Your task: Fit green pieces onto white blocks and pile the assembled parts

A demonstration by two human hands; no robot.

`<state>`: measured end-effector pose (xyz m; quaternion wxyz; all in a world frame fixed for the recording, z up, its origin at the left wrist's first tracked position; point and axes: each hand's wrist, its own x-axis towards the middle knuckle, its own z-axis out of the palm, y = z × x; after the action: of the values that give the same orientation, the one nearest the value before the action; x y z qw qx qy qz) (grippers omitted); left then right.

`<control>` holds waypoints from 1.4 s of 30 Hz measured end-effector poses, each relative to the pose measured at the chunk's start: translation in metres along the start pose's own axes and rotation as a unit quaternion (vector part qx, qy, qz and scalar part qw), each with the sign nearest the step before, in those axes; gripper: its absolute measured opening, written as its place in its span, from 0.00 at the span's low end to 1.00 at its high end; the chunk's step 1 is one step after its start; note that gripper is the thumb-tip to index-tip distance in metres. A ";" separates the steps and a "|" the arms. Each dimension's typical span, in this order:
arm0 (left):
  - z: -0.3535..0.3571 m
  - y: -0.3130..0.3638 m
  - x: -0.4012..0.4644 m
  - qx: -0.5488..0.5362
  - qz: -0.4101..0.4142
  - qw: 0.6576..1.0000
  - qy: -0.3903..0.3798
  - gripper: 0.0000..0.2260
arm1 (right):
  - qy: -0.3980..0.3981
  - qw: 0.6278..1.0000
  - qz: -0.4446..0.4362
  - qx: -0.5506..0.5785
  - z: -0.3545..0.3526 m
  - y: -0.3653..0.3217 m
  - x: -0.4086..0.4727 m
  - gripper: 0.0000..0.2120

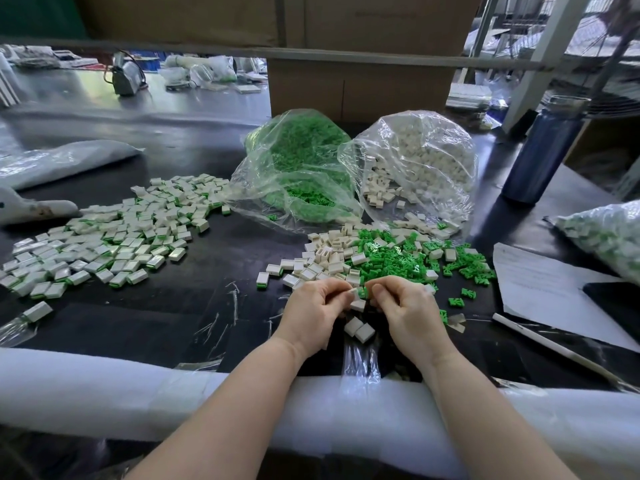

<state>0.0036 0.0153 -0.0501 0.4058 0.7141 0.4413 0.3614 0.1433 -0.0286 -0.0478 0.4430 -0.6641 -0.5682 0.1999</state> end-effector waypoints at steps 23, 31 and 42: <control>0.002 -0.003 -0.003 0.061 0.021 0.997 -0.035 0.08 | -0.080 0.996 0.024 -0.011 0.001 -0.001 0.002 0.11; 0.000 0.003 -0.006 0.109 0.063 0.991 -0.053 0.09 | -0.089 0.995 0.015 -0.030 0.000 0.000 0.001 0.12; 0.003 0.006 -0.003 -0.067 0.001 0.998 -0.021 0.06 | -0.020 0.982 0.045 0.184 -0.001 -0.004 0.001 0.07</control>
<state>0.0070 0.0101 -0.0468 0.4616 0.6932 0.4072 0.3750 0.1417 -0.0279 -0.0437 0.5371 -0.5917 -0.4999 0.3339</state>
